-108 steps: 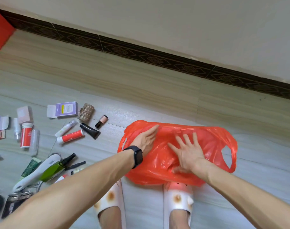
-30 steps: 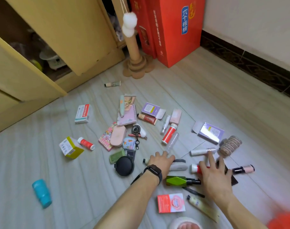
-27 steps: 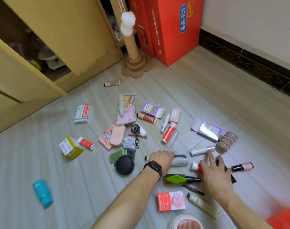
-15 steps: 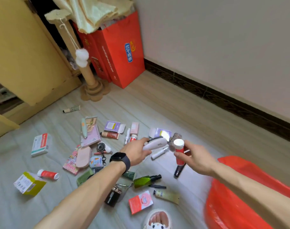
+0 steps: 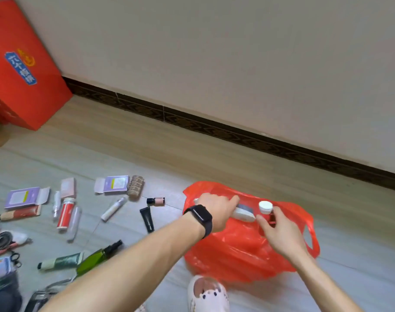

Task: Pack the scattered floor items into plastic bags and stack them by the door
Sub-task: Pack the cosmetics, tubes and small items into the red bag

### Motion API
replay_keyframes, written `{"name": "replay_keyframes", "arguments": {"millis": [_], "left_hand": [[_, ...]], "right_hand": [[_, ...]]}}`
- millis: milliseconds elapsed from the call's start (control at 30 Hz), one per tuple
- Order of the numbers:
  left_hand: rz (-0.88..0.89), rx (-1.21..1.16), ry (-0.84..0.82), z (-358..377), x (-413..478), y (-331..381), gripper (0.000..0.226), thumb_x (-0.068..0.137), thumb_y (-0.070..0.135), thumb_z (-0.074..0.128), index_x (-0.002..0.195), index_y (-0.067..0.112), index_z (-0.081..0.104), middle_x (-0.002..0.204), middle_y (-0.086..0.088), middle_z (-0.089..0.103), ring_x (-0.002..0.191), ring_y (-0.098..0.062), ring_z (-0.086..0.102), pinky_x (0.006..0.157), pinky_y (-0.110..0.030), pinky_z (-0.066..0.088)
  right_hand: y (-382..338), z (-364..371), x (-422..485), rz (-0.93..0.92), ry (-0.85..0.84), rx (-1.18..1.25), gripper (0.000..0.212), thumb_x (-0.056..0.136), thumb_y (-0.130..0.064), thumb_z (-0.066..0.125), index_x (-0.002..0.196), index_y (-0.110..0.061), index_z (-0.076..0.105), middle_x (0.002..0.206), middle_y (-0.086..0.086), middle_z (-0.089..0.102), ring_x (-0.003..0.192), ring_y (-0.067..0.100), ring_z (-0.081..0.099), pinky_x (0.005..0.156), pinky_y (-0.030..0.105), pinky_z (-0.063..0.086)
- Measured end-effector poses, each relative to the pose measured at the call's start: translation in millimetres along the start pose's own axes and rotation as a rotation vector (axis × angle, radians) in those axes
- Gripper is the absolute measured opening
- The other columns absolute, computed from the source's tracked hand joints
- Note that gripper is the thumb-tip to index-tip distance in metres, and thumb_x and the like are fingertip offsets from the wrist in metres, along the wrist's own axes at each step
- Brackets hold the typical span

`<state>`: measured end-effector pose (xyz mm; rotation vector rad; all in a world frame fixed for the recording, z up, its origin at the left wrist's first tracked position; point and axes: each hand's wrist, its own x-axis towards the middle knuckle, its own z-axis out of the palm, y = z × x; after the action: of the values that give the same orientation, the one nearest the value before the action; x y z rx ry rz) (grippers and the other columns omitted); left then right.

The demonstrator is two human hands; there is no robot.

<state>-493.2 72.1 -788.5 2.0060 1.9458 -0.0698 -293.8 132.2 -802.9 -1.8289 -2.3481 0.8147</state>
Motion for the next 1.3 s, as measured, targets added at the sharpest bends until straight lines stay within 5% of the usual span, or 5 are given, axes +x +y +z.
{"name": "replay_keyframes", "arguments": {"millis": [233,367,567,967,1300], "left_hand": [[-0.080,0.274,-0.175,107,18,16,0.057,0.103,0.015,0.025,0.156,0.011,0.004,0.159,-0.015,0.019,0.147,-0.034,0.014,0.118,-0.053,0.012],[0.099,0.464,-0.197,84,6,-6,0.068,0.101,0.028,0.030,0.156,0.018,-0.009,0.163,-0.007,-0.011,0.150,-0.027,-0.013,0.114,-0.061,-0.013],[0.123,0.416,-0.012,9,-25,-43,0.087,0.090,0.054,0.048,0.157,0.023,0.001,0.164,-0.005,0.004,0.151,-0.024,-0.001,0.114,-0.058,-0.014],[-0.765,0.095,0.026,-44,-196,-195,0.075,0.094,0.049,0.047,0.155,0.027,0.010,0.164,-0.004,0.000,0.150,-0.027,0.001,0.118,-0.059,0.003],[-0.853,-0.095,-0.099,68,-183,-248,0.078,0.092,0.052,0.047,0.155,0.027,0.009,0.164,-0.006,0.001,0.149,-0.032,0.002,0.118,-0.057,0.005]], "right_hand": [[36,54,20,0.049,-0.317,-0.311,0.050,0.097,-0.045,0.043,0.138,-0.017,0.035,0.124,0.013,0.062,0.115,0.036,0.060,0.088,0.043,0.048],[33,63,22,0.029,-0.332,-0.317,0.065,0.093,-0.034,0.044,0.152,-0.017,0.021,0.138,0.014,0.051,0.125,0.034,0.053,0.100,0.043,0.044],[-22,36,8,-0.286,-0.288,-0.270,0.069,0.091,-0.032,0.053,0.153,-0.019,0.025,0.152,0.008,0.039,0.135,0.027,0.042,0.113,0.035,0.033],[-225,4,-27,-0.816,-0.084,-0.112,0.074,0.091,-0.033,0.057,0.153,-0.040,0.016,0.157,-0.012,0.023,0.140,0.013,0.029,0.111,0.029,0.031],[-269,131,42,-0.732,-0.362,-0.484,0.086,0.091,-0.058,0.048,0.155,-0.034,-0.004,0.165,0.005,-0.005,0.150,0.029,0.001,0.120,0.040,0.018]]}}
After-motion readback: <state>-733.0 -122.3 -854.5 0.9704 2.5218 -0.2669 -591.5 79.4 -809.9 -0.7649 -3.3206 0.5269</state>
